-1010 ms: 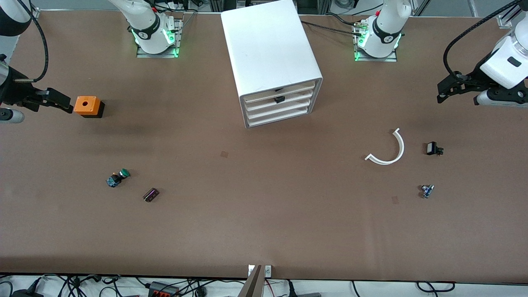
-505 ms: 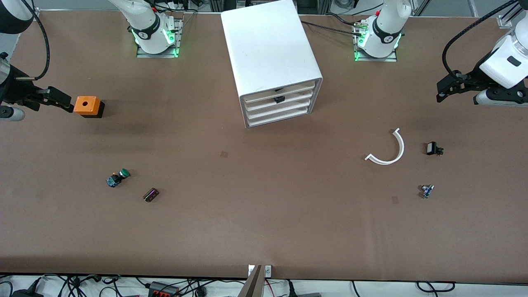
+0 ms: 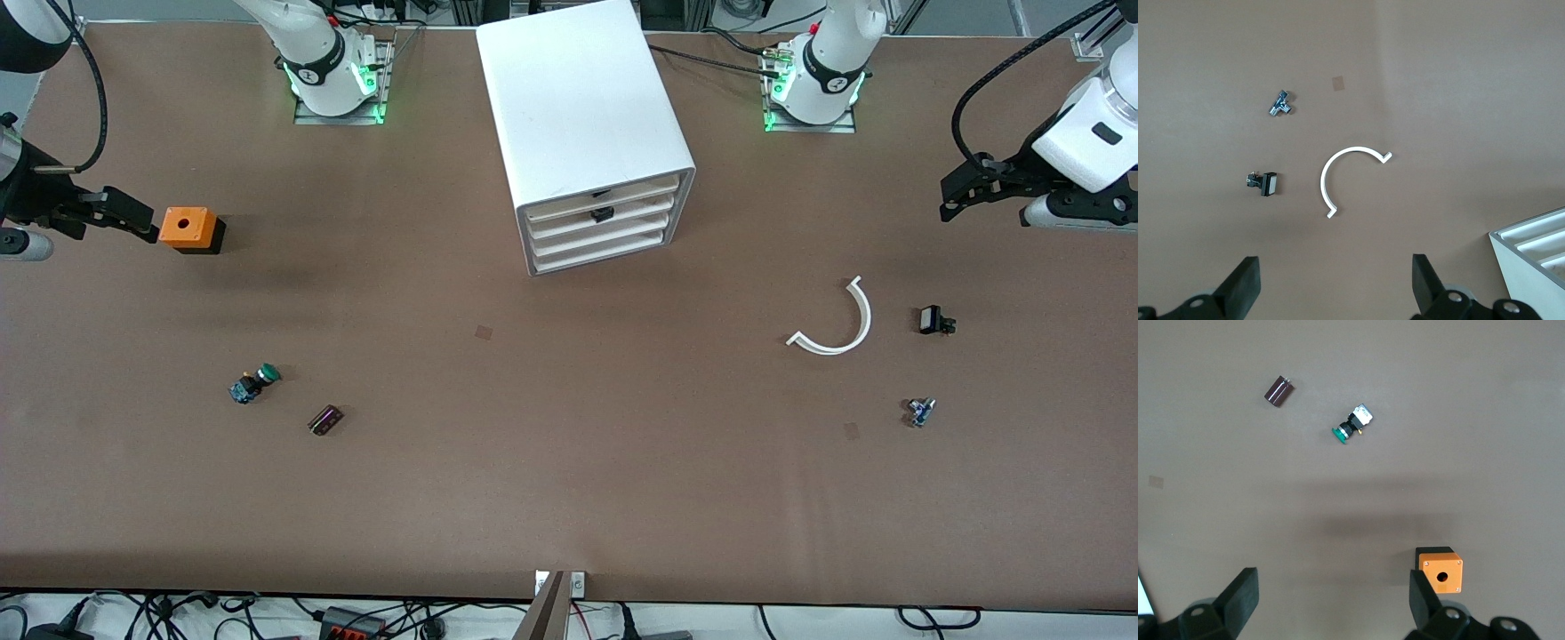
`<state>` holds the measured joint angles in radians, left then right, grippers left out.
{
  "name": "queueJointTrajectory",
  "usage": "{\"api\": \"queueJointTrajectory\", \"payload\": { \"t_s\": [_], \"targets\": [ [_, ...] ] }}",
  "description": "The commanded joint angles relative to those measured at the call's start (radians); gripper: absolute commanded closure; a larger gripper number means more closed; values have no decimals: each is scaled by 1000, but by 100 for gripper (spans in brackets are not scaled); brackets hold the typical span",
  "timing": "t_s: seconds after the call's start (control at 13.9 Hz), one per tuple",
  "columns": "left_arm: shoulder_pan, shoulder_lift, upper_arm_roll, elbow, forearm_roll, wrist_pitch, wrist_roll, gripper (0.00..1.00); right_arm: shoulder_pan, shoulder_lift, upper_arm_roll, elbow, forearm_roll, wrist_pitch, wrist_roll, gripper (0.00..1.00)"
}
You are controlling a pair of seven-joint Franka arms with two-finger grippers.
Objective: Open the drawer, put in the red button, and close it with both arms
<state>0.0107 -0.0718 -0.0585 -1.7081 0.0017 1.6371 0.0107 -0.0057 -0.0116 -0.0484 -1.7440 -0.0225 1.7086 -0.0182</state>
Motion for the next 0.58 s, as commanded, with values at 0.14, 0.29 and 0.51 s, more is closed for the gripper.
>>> {"api": "queueJointTrajectory", "payload": {
  "t_s": [0.14, 0.29, 0.51],
  "targets": [
    [-5, 17, 2, 36, -6, -45, 14, 0, 4, -24, -1, -25, 1, 10, -17, 0],
    [-5, 18, 2, 44, -8, -51, 12, 0, 4, -24, -1, -25, 1, 5, -19, 0],
    [-6, 20, 2, 44, -12, -56, 12, 0, 4, -25, -1, -25, 1, 5, -17, 0]
  ]
}}
